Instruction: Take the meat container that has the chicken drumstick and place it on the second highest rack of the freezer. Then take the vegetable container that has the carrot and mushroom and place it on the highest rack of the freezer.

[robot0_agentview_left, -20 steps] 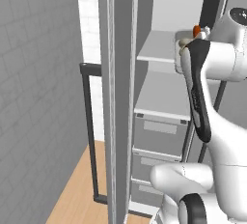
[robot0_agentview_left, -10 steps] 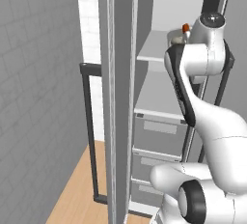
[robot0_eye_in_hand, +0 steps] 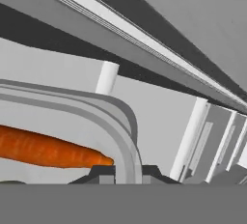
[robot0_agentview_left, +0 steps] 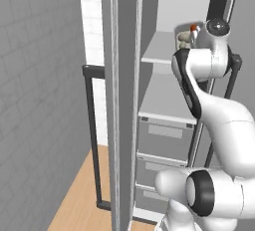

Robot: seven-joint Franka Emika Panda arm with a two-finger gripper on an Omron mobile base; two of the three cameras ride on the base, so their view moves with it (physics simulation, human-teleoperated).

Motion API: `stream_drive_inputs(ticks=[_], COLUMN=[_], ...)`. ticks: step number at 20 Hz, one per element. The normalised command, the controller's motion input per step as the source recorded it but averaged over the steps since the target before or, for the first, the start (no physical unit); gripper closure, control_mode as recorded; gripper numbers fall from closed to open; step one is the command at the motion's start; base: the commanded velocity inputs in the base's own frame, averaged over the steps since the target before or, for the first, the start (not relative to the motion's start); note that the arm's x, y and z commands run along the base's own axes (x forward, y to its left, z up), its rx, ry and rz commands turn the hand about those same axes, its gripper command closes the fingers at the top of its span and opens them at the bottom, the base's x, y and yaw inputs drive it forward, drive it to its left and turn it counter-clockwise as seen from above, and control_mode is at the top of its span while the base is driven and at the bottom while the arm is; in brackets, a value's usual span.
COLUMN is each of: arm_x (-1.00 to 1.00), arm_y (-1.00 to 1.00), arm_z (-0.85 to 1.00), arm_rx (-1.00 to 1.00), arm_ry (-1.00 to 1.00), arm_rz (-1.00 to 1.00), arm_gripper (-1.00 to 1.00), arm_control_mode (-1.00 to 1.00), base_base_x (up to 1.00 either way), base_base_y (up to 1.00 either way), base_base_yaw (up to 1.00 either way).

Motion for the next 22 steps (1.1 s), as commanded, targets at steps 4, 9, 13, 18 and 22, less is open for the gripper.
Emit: stream_drive_inputs(ticks=[4,9,13,18,22], arm_x=[0.88,0.49,0.26,0.52,0.61], arm_y=[0.00,0.00,0.00,0.00,-0.08], arm_z=[-0.01,-0.06,-0.31,-0.21,-0.07], arm_rx=[0.00,0.00,0.00,0.00,0.00], arm_ry=[0.04,0.02,0.00,0.00,0.00], arm_rz=[0.00,0.00,0.00,0.00,0.00], arm_gripper=[1.00,1.00,1.00,1.00,1.00], arm_control_mode=[-1.00,-1.00,-1.00,-1.00,-1.00], base_base_x=[0.00,0.00,0.00,0.00,0.00], base_base_y=[0.00,0.00,0.00,0.00,0.00], base_base_yaw=[0.00,0.00,0.00,0.00,0.00])
